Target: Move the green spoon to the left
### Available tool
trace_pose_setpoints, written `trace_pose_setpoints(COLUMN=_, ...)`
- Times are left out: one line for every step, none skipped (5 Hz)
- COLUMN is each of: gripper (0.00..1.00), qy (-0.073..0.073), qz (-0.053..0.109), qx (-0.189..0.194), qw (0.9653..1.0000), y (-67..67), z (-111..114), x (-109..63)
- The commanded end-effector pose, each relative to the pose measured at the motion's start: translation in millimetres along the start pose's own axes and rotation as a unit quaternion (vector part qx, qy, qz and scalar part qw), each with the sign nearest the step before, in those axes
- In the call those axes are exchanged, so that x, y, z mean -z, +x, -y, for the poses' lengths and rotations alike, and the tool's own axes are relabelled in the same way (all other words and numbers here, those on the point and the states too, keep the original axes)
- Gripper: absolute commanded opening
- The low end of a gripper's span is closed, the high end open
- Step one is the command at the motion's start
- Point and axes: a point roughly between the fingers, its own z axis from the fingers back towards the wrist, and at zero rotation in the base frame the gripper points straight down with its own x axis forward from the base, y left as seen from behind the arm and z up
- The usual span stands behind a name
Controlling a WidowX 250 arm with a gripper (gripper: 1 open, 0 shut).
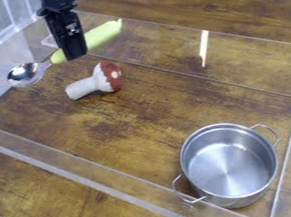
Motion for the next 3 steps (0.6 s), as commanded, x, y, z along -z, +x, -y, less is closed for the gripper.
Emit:
trace_pose_setpoints(gripper=0.0, qy=0.021, qz=0.018, qx=0.018, qw=0.9995, y=-4.9, z=-11, x=-11.9)
trace_pose_setpoints(gripper=0.0, qy=0.014, qz=0.014, qx=0.049, qw=0.9986, y=-2.9, z=-21, x=-4.3)
trace_pose_setpoints(gripper=0.0, qy=0.009, qz=0.01, qx=0.077, qw=0.9969, y=2.3, z=-29, x=3.3)
